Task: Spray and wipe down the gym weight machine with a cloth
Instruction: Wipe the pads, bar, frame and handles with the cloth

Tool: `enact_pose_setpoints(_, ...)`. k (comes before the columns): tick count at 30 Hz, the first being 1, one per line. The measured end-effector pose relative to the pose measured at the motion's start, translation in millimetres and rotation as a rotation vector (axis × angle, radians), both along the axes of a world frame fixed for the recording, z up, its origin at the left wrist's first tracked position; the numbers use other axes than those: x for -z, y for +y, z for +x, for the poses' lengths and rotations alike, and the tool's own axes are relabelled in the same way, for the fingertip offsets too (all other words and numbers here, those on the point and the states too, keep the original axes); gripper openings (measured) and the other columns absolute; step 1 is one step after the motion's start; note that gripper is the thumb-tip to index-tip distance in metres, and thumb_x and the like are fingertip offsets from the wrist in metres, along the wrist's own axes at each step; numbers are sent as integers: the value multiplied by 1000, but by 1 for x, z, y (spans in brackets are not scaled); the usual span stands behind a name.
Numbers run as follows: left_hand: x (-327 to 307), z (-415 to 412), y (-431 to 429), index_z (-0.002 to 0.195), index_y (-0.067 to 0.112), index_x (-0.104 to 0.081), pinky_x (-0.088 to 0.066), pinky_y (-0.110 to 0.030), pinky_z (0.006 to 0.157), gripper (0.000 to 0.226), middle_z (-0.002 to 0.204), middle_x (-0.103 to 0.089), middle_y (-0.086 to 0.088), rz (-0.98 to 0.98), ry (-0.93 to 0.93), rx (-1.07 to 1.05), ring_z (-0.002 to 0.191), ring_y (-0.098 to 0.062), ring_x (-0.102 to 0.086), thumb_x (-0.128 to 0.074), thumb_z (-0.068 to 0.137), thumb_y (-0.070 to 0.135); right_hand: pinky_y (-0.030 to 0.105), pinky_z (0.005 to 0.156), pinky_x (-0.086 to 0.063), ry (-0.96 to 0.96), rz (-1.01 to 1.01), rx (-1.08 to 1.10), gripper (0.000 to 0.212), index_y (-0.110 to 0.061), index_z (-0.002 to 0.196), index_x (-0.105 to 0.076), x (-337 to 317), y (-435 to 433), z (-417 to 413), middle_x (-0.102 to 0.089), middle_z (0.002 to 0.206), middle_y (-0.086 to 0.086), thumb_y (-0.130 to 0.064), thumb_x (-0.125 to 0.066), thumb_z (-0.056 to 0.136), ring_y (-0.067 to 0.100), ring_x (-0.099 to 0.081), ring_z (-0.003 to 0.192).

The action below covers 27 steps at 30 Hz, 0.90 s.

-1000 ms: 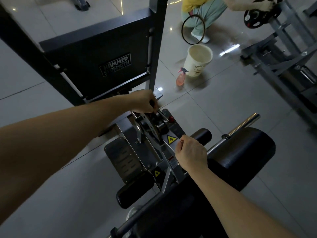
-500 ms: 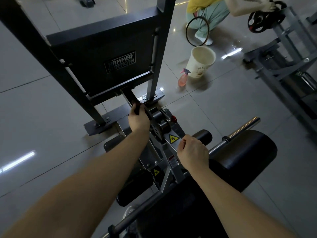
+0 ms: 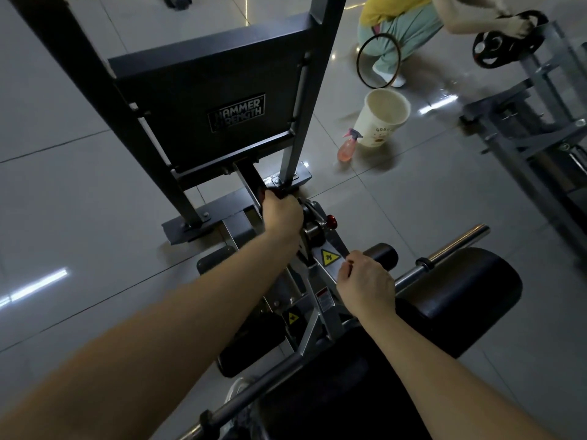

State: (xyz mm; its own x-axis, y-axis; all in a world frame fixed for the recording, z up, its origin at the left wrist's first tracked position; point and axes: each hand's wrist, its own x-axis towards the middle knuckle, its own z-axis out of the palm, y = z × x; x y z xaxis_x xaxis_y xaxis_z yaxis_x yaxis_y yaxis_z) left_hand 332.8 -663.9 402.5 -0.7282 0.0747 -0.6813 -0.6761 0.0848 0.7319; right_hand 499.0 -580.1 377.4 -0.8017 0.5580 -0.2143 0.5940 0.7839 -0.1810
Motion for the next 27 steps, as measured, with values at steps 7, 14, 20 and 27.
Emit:
enact_pose_setpoints(7, 14, -11, -6, 145, 17, -47, -54, -40, 88, 39, 114, -61, -9, -54, -21, 26, 100, -24, -61, -46, 107, 21, 30, 53, -50, 4, 25, 11, 16, -19, 90, -54, -1, 0, 1, -56, 72, -3, -28, -47, 101, 14, -56, 60)
enact_pose_setpoints(14, 14, 55, -7, 111, 16, -49, -56, -39, 93, 7, 114, -60, -12, 29, -200, 157, 103, -24, -64, -46, 107, 21, 30, 57, -48, -11, -5, 38, 20, -21, 83, -46, 0, 0, -1, -52, 70, -4, -29, -41, 101, 14, -56, 62)
enact_pose_setpoints(20, 21, 43, 0, 153, 23, -27, -52, -55, 103, 51, 146, -44, -15, -31, 57, 171, 128, -35, -54, -46, 106, 20, 26, 57, -42, -15, -1, 35, 16, -23, 87, -46, -1, -1, 0, -51, 72, -6, -28, -44, 102, 12, -55, 63)
enact_pose_setpoints(27, 32, -27, -3, 134, 16, -62, -36, -46, 113, 36, 146, -34, -15, -404, 517, 530, 132, -37, -37, -46, 106, 29, 23, 52, -43, 21, 3, 11, 14, -22, 87, -51, 2, 1, 2, -53, 69, -6, -27, -49, 100, 8, -54, 58)
